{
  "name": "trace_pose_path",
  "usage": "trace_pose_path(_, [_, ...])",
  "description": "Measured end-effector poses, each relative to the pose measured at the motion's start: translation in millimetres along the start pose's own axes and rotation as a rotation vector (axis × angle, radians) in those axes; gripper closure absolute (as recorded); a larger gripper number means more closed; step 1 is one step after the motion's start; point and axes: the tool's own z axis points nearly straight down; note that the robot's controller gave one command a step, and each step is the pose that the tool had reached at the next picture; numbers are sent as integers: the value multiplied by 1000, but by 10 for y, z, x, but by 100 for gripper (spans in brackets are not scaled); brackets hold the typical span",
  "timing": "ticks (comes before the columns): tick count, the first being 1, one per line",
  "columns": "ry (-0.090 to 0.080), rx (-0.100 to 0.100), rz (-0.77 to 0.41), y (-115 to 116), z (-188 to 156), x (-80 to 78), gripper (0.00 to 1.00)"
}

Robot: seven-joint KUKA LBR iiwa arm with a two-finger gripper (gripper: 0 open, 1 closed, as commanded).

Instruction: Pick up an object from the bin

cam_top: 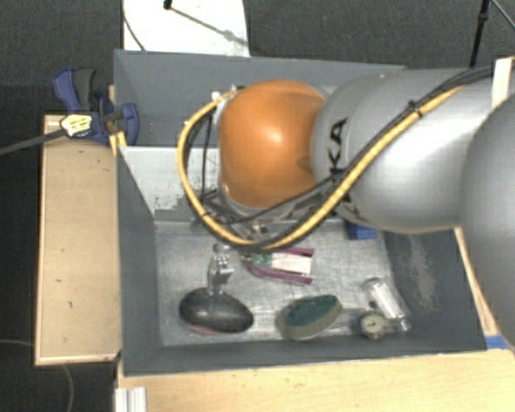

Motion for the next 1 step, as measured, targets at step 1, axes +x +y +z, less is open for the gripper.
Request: trace_pose_path(1, [12,4,-15,-332,945,493,0])
